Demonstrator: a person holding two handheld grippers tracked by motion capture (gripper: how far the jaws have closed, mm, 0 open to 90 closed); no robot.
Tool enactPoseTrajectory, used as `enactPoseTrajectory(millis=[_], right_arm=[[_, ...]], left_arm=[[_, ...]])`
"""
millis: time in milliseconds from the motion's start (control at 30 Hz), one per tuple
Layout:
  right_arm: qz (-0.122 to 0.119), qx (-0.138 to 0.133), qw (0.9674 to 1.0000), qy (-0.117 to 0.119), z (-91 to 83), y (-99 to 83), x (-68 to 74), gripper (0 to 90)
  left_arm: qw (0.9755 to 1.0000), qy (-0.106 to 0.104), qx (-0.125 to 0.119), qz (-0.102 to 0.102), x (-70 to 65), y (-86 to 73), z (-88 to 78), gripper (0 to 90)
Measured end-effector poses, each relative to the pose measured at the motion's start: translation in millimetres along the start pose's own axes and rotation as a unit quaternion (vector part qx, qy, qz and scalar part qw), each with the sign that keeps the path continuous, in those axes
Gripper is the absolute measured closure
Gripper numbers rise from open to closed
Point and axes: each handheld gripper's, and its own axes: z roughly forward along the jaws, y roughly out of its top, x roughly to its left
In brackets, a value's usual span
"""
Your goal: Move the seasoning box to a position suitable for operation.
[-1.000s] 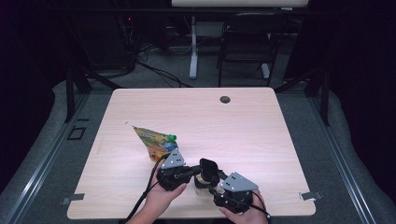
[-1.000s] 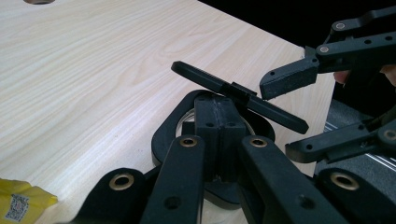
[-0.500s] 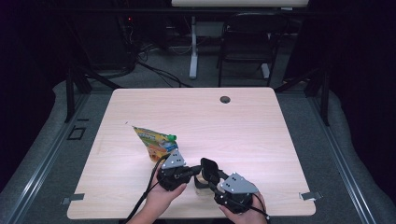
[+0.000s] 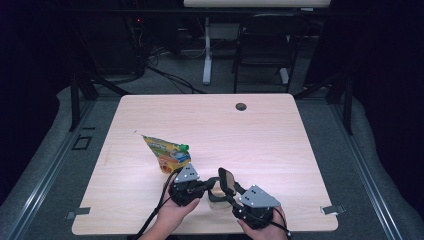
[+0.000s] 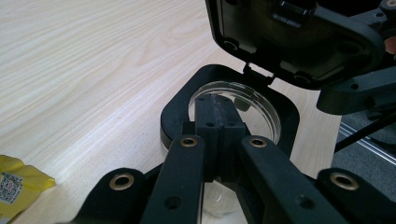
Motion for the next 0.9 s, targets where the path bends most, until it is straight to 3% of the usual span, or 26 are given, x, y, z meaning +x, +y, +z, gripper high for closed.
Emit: enactPoseTrajectory(millis=[467,600,900], right_arm=[[0.007,-0.002,1.0000,-0.001,-3.8,-0.2,-3.5,69.6],[0.024,-0.004,0.9997,0.002,-5.1,-0.7,-7.7,69.8],[0.038,-0.006,0.9992,0.000,-7.5,-1.4,-13.8,72.8]], left_arm=[[1.0000,-0.001,0.000,0.005,0.1,-0.3,-0.2,90.0],[1.0000,-0.001,0.000,0.006,-0.2,-0.6,-0.2,90.0],[1.0000,-0.004,0.000,0.007,0.0,-0.6,0.1,90.0]])
